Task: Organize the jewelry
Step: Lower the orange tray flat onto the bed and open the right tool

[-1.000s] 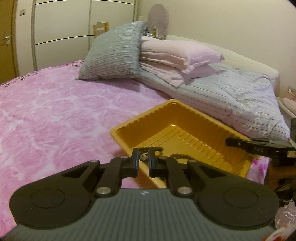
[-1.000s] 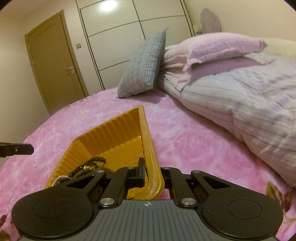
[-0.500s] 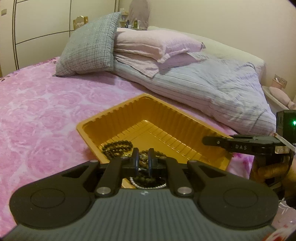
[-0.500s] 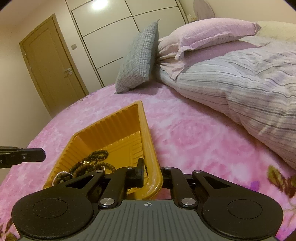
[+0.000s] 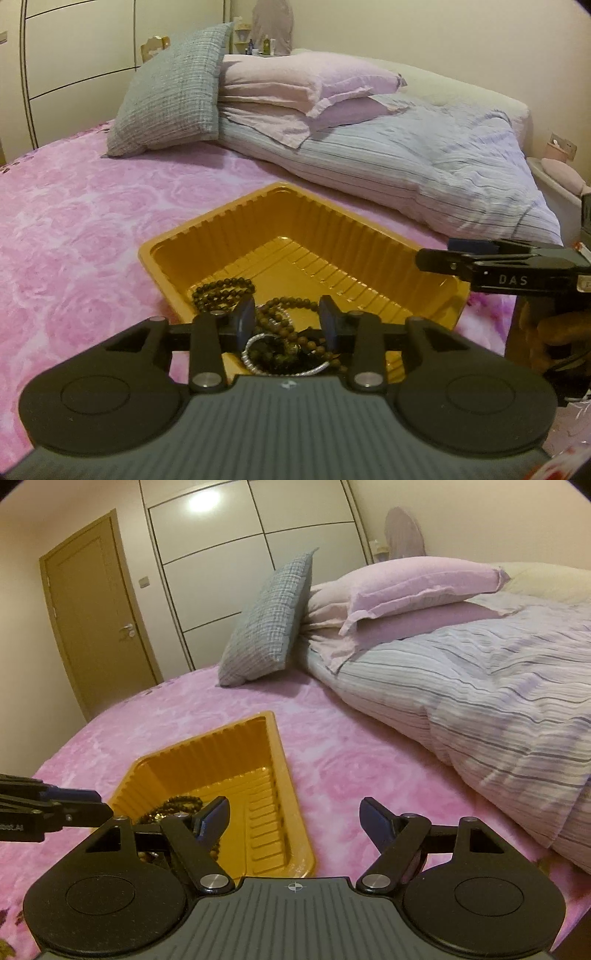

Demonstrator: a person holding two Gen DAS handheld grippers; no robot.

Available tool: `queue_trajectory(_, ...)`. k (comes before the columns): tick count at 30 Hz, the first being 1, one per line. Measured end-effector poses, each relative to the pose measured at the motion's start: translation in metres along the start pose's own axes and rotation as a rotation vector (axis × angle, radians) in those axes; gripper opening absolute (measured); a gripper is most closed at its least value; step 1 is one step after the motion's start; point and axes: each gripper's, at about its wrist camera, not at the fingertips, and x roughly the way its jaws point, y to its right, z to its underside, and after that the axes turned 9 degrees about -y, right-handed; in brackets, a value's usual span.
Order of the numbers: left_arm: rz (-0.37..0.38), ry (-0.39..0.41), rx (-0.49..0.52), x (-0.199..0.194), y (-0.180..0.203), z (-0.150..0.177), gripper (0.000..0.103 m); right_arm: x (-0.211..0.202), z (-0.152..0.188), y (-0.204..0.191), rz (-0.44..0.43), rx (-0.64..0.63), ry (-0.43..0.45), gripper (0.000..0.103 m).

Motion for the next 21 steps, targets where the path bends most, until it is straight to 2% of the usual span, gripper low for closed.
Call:
queue_trajectory(5, -0.04, 0.012, -0.046, -0.014, -0.015, 0.011, 0.034, -0.006, -0.001, -0.004, 0.011, -0.008, 0.008, 0.077)
queue_trajectory(11, -0.101, 0.018, -0.144, -0.037, -0.037, 0.032, 0.045, -0.02, -0.008, -0.021, 0.001, -0.041, 0.039, 0.077)
queue_trajectory(14, -0.138, 0.022, -0.191, -0.051, -0.046, 0.044, 0.057, -0.023, -0.015, -0.034, -0.027, -0.063, 0.034, 0.077)
queue_trajectory(17, -0.183, 0.031, -0.229, -0.064, -0.053, 0.056, 0.074, -0.024, -0.02, -0.045, -0.066, -0.07, 0.02, 0.077)
queue_trajectory(19, -0.215, 0.033, -0.263, -0.073, -0.057, 0.064, 0.089, -0.024, -0.022, -0.053, -0.086, -0.072, 0.007, 0.077)
queue_trajectory(21, -0.239, 0.036, -0.295, -0.082, -0.06, 0.073, 0.094, -0.024, -0.022, -0.06, -0.107, -0.07, -0.011, 0.077)
